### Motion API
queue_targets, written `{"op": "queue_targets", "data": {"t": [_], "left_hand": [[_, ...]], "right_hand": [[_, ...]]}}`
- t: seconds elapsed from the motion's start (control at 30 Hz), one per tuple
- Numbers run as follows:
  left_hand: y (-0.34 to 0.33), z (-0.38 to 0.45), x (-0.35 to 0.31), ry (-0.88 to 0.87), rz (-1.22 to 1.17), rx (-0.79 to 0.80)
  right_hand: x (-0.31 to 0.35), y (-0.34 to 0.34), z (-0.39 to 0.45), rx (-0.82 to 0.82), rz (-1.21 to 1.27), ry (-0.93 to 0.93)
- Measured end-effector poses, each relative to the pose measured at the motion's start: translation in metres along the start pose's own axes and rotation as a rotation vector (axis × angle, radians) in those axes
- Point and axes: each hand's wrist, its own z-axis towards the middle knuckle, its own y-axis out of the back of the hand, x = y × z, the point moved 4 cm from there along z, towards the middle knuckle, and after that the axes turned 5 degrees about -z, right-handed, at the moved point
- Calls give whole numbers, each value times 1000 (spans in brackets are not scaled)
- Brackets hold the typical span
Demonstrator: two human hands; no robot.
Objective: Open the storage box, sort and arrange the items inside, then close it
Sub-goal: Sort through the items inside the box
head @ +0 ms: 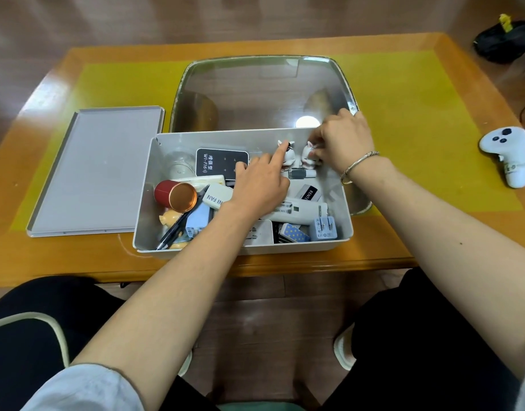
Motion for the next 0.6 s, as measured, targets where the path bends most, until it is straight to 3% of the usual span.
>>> {"op": "queue_targets", "data": {"t": [0.6], "left_hand": [[1,0,0,-24,-12,-16]], "right_hand": [[4,2,-6,-1,7,-32]]}}
